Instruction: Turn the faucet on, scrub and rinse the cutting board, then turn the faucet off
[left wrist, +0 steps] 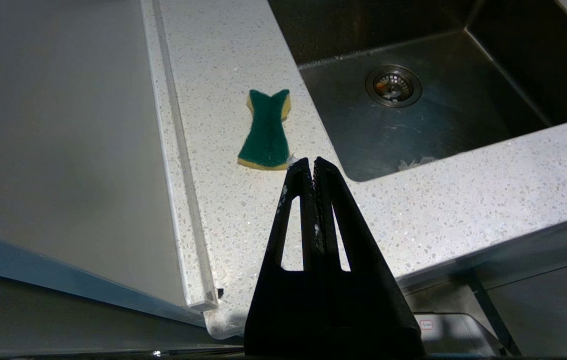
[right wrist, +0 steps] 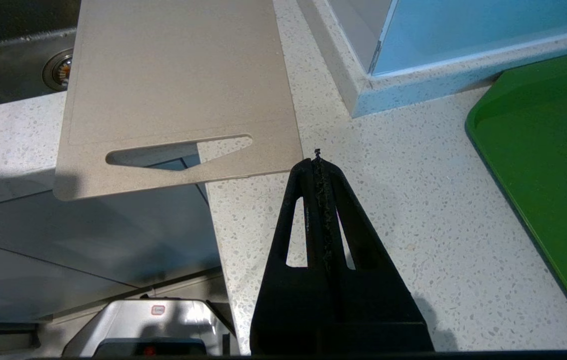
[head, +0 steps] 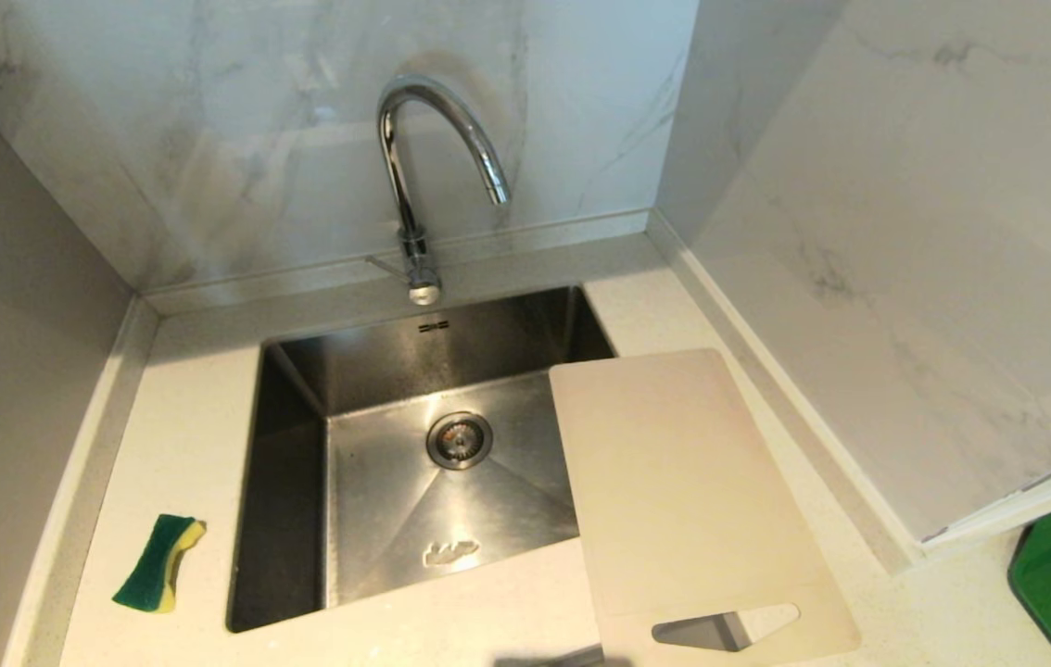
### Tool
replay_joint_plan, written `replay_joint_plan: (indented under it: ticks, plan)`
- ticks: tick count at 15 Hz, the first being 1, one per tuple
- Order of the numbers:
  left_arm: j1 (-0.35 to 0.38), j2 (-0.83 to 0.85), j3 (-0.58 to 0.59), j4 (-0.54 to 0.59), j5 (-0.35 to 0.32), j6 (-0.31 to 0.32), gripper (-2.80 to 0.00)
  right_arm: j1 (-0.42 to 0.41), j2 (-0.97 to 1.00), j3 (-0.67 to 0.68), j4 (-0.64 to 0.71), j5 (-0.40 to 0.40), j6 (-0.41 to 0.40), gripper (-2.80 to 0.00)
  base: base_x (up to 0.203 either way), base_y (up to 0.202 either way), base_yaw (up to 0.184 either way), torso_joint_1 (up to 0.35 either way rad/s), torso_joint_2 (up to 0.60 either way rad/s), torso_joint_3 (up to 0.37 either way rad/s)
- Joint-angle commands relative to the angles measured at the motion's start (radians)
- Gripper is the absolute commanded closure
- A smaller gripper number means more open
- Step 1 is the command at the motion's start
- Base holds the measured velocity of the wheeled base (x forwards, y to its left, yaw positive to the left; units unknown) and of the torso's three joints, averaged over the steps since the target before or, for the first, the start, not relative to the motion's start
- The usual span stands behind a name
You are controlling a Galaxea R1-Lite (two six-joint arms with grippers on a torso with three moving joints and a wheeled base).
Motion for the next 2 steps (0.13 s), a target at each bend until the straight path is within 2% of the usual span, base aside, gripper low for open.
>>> replay_joint_plan:
  ticks: [1,2]
  plan:
    - [0.000,0.000,0.003,0.000,0.000,-0.002,0.00,0.000,0.001,0.000,0.000,0.000,0.002,0.00,0.000,0.000,0.000,0.000,0.00,0.000]
    - [0.000,0.000,0.003,0.000,0.000,-0.002,0.00,0.000,0.001,0.000,0.000,0.000,0.002,0.00,0.000,0.000,0.000,0.000,0.00,0.000]
